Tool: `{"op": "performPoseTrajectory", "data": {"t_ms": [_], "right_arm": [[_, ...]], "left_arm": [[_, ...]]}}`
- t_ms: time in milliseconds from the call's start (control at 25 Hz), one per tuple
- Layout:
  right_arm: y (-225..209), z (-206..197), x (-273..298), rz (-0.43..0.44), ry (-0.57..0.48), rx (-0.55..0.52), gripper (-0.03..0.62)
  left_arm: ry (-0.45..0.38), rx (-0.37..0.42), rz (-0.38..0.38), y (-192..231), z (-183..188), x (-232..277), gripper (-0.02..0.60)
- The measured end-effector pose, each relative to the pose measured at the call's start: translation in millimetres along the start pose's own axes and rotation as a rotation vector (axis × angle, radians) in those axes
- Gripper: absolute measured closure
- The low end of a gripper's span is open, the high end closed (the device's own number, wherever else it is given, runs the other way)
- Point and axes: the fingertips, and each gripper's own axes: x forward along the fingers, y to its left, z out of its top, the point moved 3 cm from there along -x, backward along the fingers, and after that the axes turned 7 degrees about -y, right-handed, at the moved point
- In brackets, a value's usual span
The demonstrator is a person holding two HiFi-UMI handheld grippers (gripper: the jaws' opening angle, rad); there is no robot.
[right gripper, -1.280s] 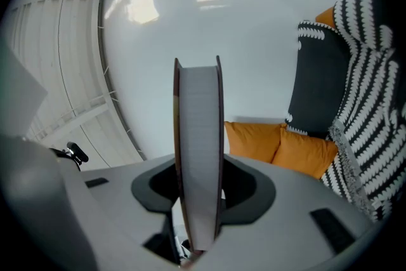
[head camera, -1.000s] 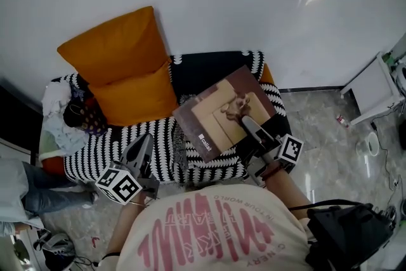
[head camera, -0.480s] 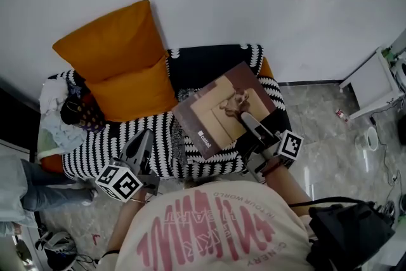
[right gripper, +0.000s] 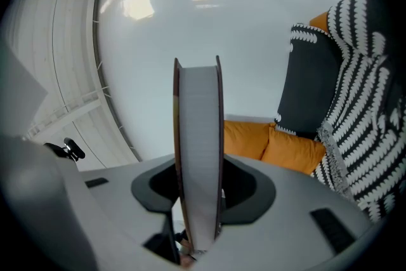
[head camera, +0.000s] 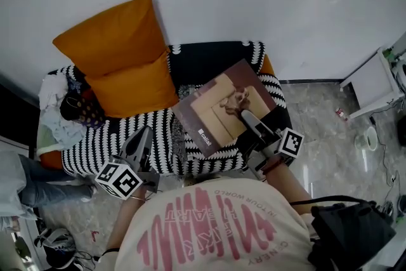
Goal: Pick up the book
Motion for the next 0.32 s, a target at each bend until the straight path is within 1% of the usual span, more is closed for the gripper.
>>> {"op": "performPoseTrajectory", "data": {"t_ms": [320], "right_arm": [[0.8,-0.1,-1.1,-0.009,0.015,-0.002,0.436]], "left_arm": [[0.001,-0.012,-0.003,-2.3,-0.4,3.0,0.575]]}}
